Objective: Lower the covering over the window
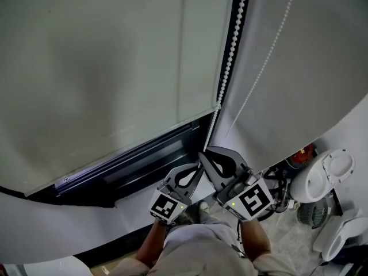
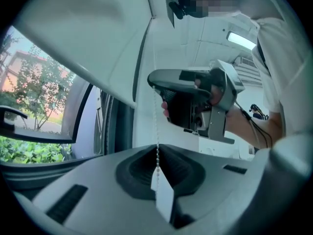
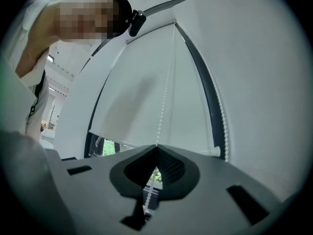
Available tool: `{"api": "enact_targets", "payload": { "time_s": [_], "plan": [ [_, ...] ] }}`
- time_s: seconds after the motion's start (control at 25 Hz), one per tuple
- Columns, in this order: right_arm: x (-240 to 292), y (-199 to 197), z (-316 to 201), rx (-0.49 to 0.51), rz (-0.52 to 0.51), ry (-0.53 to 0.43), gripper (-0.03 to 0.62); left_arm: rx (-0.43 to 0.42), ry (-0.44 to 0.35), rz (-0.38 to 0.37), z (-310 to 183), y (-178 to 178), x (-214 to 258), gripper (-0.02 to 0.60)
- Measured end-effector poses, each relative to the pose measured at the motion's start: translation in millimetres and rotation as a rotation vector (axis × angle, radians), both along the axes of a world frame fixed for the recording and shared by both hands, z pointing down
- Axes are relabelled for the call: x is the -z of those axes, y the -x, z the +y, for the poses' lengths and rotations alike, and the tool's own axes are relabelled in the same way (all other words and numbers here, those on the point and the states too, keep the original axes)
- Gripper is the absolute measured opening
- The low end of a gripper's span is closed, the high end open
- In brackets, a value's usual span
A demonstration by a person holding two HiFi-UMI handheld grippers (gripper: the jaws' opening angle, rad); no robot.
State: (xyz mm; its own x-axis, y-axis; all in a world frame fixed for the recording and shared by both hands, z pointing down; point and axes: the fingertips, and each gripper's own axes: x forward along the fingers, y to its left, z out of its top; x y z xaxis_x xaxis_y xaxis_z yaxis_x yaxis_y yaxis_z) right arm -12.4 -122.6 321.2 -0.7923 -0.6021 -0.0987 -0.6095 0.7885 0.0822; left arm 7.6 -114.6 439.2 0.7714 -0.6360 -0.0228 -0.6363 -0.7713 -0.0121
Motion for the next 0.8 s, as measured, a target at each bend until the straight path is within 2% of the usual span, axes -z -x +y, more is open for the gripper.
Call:
{"api": "enact_targets", "payload": {
  "time_s": [0.12,0.8],
  "plan": [
    [-18,-2,-1,0.003,-0.001,0.034,-0.006,-0.009,0.054,-0.009,1,-3,-21,0.020],
    [-109,-1,1,0.030,-0.009,0.225,-0.006,-0.003,0.178,-0.038,-4,0,-116,0.020]
  ]
}}
